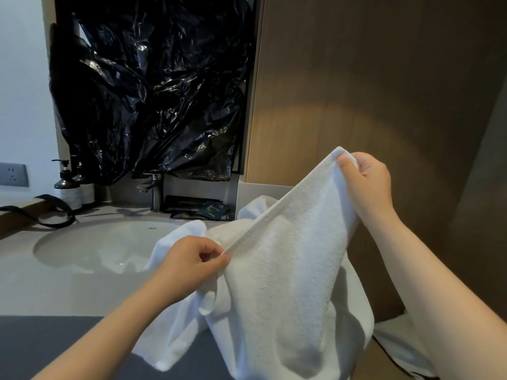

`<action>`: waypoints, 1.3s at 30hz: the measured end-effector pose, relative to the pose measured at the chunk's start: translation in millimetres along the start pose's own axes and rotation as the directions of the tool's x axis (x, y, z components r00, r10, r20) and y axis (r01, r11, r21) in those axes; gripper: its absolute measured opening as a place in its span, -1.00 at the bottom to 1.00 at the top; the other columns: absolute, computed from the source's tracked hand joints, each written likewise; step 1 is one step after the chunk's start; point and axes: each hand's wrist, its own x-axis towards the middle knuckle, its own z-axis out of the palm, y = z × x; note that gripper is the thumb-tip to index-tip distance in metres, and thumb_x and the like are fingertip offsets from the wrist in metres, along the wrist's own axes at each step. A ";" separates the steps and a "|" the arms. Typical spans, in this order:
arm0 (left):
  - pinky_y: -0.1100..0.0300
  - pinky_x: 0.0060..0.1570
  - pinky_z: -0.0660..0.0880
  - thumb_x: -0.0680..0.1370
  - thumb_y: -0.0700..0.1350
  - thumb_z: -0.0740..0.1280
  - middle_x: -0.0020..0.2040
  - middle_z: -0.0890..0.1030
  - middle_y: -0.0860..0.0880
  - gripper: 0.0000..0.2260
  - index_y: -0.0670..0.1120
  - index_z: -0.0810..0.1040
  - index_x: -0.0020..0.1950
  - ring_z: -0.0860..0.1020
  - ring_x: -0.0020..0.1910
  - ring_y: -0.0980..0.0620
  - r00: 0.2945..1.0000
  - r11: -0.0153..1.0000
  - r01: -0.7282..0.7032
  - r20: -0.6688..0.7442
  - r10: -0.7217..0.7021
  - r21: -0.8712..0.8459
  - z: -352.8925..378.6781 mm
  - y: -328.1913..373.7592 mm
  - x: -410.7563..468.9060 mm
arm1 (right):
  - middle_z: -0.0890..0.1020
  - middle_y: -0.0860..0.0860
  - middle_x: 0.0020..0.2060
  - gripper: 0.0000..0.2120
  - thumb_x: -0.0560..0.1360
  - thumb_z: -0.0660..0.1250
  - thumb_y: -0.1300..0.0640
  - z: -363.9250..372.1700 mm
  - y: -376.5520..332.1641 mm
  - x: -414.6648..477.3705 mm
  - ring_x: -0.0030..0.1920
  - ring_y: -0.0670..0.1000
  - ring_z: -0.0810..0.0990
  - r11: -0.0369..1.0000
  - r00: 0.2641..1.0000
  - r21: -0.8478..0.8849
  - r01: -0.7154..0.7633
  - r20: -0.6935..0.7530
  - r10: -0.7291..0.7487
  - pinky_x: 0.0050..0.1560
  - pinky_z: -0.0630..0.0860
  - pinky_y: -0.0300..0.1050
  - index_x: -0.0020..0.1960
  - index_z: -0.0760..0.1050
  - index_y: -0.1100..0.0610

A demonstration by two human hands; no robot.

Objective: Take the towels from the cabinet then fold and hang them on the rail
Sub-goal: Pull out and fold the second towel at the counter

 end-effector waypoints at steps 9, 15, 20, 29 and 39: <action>0.31 -0.42 0.24 0.51 -0.10 0.28 -0.42 0.40 -0.04 -0.70 -0.24 0.45 -0.36 0.29 -0.44 0.11 0.999 0.963 -0.044 0.040 0.034 0.267 -3.6 -2.2 -13.9 | 0.45 -0.03 -0.38 -0.65 0.63 0.17 0.04 -2.7 8.6 2.7 -0.35 -0.10 0.40 0.999 0.997 -0.016 -0.039 -0.064 0.038 -0.30 0.32 -0.28 -0.32 0.38 0.08; 0.34 -0.41 0.27 0.57 -0.15 0.23 -0.44 0.37 0.04 -0.68 -0.13 0.33 -0.39 0.29 -0.46 0.17 1.000 0.989 0.002 0.001 -0.002 0.148 -9.3 -9.9 -24.6 | 0.42 -0.01 -0.38 -0.65 0.62 0.16 0.03 0.4 14.6 4.3 -0.35 -0.09 0.37 0.998 0.997 -0.030 -0.055 -0.055 0.054 -0.30 0.32 -0.23 -0.31 0.36 0.12; 0.16 -0.33 0.30 0.65 -0.10 0.14 -0.36 0.41 -0.09 -0.67 -0.26 0.35 -0.26 0.35 -0.36 0.03 0.982 0.998 -0.010 -0.185 0.023 0.068 -11.9 -19.2 -25.4 | 0.42 -0.05 -0.38 -0.64 0.64 0.15 0.02 4.2 20.3 6.0 -0.35 -0.09 0.38 0.996 0.995 -0.041 -0.074 -0.067 0.071 -0.31 0.30 -0.26 -0.33 0.34 0.02; 0.13 -0.20 0.41 0.36 -0.03 0.57 -0.28 0.56 -0.11 -0.75 -0.17 0.62 -0.20 0.45 -0.29 0.01 0.976 0.922 0.163 0.192 -0.099 -0.352 -51.3 -27.5 -19.5 | 0.53 0.02 -0.26 -0.67 0.64 0.14 -0.02 13.1 34.1 8.8 -0.25 -0.05 0.48 0.992 0.992 -0.044 -0.116 -0.060 0.113 -0.22 0.42 -0.23 -0.12 0.50 0.19; 0.19 -0.06 0.55 0.25 0.07 0.63 -0.21 0.71 -0.07 -0.72 -0.07 0.73 -0.18 0.63 -0.21 0.03 0.941 0.978 0.143 0.326 -0.087 -0.152 -68.1 -34.6 -11.6 | 0.46 0.01 -0.32 -0.66 0.64 0.12 0.03 25.9 39.6 11.2 -0.30 -0.06 0.40 0.987 0.986 -0.064 -0.144 -0.090 0.138 -0.26 0.35 -0.17 -0.20 0.43 0.21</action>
